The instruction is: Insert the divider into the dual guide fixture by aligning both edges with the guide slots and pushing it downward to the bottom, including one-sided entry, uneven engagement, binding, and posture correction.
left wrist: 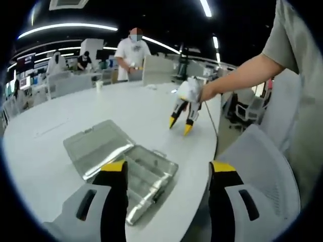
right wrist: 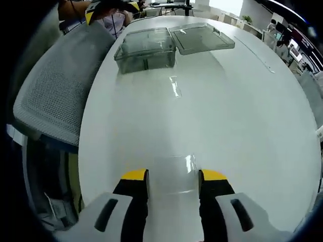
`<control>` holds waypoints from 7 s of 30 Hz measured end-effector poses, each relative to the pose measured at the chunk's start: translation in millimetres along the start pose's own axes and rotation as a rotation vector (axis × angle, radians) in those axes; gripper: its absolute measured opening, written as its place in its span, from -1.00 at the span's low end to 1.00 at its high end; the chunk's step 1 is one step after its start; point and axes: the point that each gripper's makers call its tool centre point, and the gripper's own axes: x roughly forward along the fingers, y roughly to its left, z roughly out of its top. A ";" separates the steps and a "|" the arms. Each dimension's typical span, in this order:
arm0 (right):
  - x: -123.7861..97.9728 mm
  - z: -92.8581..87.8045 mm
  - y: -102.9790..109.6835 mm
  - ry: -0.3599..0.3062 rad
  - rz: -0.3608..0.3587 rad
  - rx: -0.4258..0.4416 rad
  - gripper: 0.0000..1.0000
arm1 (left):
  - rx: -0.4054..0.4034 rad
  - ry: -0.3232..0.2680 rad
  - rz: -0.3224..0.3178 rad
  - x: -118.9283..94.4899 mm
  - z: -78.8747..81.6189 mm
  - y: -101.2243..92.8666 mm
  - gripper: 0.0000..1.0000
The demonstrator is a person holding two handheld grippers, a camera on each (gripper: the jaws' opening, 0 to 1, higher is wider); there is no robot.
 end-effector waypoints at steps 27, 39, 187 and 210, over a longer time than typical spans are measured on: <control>1.2 -1.0 -1.5 0.185 0.042 -0.063 -0.44 | -0.038 -0.003 0.011 1.4 -1.0 0.7 0.22; 1.1 -3.7 -1.8 0.241 0.063 -0.102 -0.43 | -0.042 -0.002 0.014 -0.3 -1.1 1.2 0.23; -57.3 170.2 75.1 0.067 0.080 -0.401 -0.46 | -1.114 -0.130 -0.091 97.0 19.8 -25.9 -1.00; -66.4 169.1 56.7 0.021 0.075 -0.327 -0.45 | -1.049 -0.172 -0.126 87.1 28.9 -18.3 -1.00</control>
